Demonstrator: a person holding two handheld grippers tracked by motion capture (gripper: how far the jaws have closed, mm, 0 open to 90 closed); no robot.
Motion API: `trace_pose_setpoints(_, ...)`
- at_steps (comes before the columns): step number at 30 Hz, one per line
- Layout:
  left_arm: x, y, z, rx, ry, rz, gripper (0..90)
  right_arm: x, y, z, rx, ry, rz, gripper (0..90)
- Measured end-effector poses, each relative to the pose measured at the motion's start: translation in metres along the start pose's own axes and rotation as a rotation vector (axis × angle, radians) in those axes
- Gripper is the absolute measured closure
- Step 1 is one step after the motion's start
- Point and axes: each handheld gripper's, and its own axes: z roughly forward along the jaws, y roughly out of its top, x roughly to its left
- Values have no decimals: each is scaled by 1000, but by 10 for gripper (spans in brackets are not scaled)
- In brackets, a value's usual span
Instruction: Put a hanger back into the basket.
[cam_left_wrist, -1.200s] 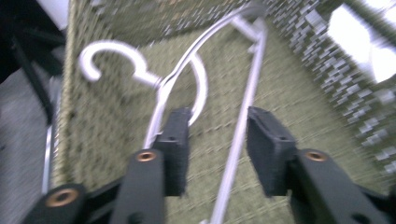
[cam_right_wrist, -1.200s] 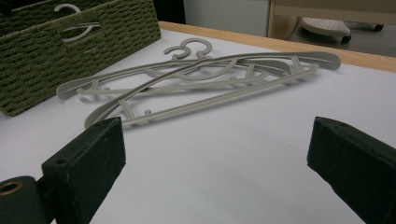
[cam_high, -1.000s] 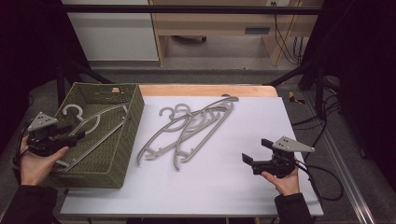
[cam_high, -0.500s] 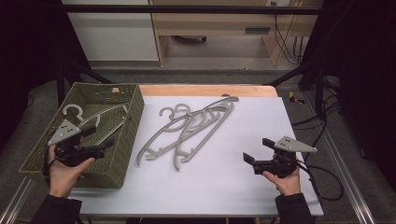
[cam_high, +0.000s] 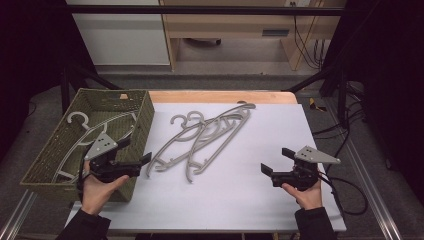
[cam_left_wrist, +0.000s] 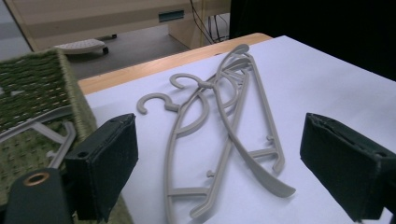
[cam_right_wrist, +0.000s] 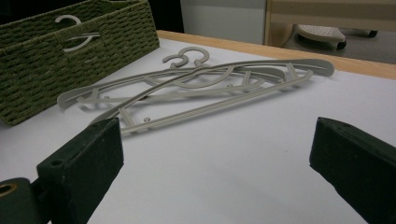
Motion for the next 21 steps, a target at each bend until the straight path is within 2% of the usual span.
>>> trace_pose_setpoints(12, -28, 13, 50, 58, -35, 29, 116, 0, 0, 1, 5, 2, -7, 32)
trace_pose_setpoints(19, -33, 17, 85, 109, -28, 40, 123, 0, 0, 1, 2, 2, 0, 32)
trace_pose_setpoints(21, -33, 17, 96, 121, -30, 28, 124, 0, 0, 1, 2, 4, -1, 32)
